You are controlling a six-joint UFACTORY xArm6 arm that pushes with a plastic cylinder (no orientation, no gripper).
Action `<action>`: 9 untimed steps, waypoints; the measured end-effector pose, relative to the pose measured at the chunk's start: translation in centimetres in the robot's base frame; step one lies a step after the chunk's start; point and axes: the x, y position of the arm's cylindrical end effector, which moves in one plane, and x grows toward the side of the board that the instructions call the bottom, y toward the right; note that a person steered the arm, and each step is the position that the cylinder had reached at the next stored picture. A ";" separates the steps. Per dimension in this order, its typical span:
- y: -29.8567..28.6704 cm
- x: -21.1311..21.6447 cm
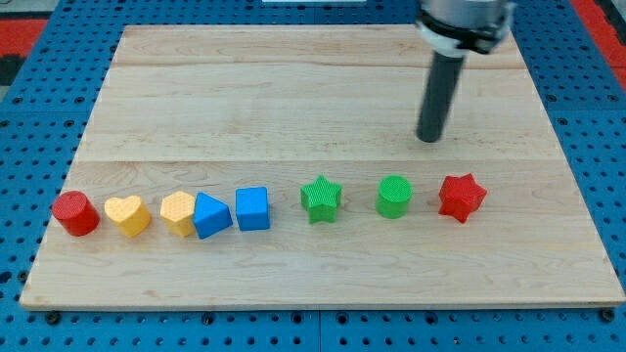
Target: Move the red star vertically above the green circle
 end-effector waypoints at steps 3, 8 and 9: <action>2.3 12.2; -6.6 -6.4; -13.3 -9.3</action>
